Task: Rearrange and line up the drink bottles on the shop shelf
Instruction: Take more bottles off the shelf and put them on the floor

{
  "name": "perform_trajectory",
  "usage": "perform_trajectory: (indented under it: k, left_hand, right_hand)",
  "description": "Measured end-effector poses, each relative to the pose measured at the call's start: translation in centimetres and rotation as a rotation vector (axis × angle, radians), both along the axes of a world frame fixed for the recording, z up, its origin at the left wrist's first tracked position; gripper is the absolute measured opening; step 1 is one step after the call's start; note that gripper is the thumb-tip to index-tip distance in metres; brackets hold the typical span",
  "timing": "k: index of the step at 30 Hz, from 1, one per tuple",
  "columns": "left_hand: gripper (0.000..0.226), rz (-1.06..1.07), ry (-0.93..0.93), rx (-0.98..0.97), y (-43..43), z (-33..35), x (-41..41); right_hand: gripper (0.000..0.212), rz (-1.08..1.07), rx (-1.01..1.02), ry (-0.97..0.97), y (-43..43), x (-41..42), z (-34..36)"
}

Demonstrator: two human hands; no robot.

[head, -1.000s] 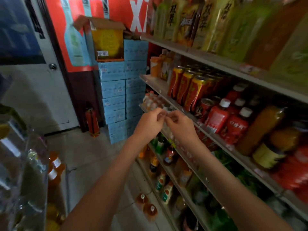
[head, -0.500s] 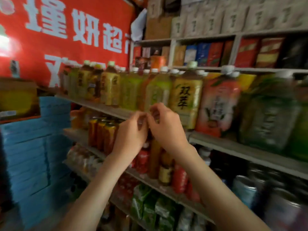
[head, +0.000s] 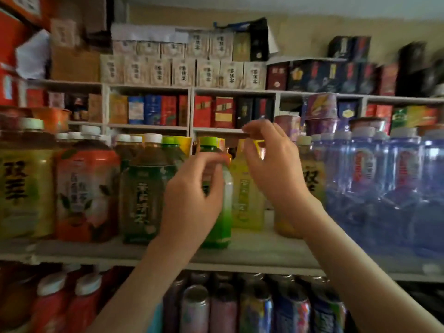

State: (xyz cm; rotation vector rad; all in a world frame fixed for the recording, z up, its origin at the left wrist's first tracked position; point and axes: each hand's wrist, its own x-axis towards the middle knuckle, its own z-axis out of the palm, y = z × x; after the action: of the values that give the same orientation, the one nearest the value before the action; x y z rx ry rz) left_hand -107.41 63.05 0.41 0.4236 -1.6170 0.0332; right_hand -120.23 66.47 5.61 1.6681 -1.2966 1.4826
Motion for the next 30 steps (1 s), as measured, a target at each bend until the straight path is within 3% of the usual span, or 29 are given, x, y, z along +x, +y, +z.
perform_trajectory:
  k: [5, 10, 13, 16, 19, 22, 25, 30]
  left_hand:
    - [0.033, -0.075, -0.086, 0.104, -0.5, 1.3, -6.2]
    - [0.040, -0.254, 0.008, 0.287, -2.1, 3.6, -9.7]
    - [0.052, -0.163, -0.008, 0.404, -3.7, 5.6, -11.5]
    - [0.061, 0.055, -0.137, 0.560, -5.9, 6.6, -13.3]
    - [0.066, 0.075, -0.187, 0.785, -7.6, 6.3, -14.3]
    - [0.069, 0.190, -0.173, 0.683, -7.7, 5.4, -14.8]
    - [0.055, 0.295, -0.110, 0.494, -6.7, 5.0, -14.6]
    - [0.037, 0.212, -0.096, 0.259, -3.6, 3.6, -14.6]
  right_hand:
    - [0.039, -0.214, 0.121, -0.092, -2.9, -6.8, 2.2]
    - [0.046, -0.371, 0.331, -0.326, -5.1, -11.2, 2.7]
    - [0.043, -0.380, 0.368, -0.380, -5.7, -12.0, 2.2]
    - [0.030, -0.345, 0.268, -0.384, -5.1, -12.0, 2.0]
    - [0.023, -0.278, 0.183, -0.339, -4.0, -11.7, 2.1]
    - [0.022, -0.201, 0.202, -0.302, -2.8, -11.4, 1.6]
    - [0.023, -0.187, 0.206, -0.306, -1.7, -11.6, 1.0]
    - [0.022, -0.116, 0.087, -0.271, 0.0, -11.8, -0.1]
